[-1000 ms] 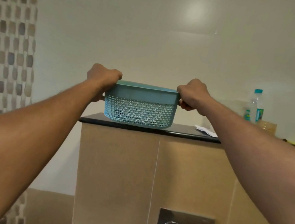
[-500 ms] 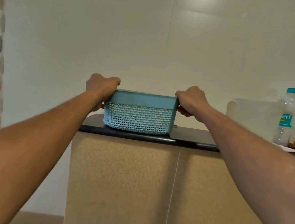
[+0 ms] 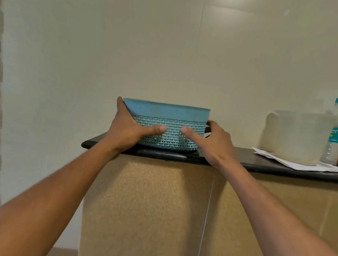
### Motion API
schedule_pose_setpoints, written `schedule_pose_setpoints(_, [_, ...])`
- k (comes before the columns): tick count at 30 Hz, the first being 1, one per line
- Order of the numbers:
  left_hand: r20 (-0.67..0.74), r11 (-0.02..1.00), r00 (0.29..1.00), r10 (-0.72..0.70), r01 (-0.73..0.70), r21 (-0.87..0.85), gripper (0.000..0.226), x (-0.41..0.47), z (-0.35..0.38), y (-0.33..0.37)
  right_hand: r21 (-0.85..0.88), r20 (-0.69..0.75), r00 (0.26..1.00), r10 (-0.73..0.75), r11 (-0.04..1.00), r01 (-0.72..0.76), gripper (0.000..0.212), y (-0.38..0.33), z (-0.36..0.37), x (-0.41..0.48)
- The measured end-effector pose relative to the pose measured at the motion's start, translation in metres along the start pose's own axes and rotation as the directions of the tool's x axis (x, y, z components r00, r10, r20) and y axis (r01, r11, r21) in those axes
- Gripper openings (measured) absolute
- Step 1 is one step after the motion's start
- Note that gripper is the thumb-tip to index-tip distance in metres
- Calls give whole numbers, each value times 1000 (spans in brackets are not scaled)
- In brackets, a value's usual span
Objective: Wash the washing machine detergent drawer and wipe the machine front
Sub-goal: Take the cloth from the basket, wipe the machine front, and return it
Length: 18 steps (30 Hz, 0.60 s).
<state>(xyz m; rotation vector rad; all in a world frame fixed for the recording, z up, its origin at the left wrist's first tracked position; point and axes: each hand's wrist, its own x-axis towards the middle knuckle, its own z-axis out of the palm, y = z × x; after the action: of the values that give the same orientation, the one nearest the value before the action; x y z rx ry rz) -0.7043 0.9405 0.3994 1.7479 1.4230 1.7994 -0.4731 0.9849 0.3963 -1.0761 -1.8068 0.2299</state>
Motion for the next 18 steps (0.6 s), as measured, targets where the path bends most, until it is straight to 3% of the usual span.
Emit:
schedule_pose_setpoints(5, [91, 995, 996, 1, 8, -97, 105, 5, -5, -5, -3, -25, 1000, -8, 1000, 8, 83, 3, 1, 3])
schedule_pose_setpoints(12, [115, 995, 993, -25, 37, -96, 104, 11, -4, -6, -67, 5, 1000, 3, 998, -2, 84, 2, 1, 2])
schedule_pose_setpoints(15, [86, 997, 994, -69, 71, -25, 107, 9, -5, -7, -95, 35, 999, 23, 995, -20, 79, 0, 1, -1])
schedule_pose_setpoints(18, [-3, 988, 1000, -29, 29, 154, 105, 1, -2, -3, -96, 7, 1000, 21, 995, -21, 76, -2, -2, -6])
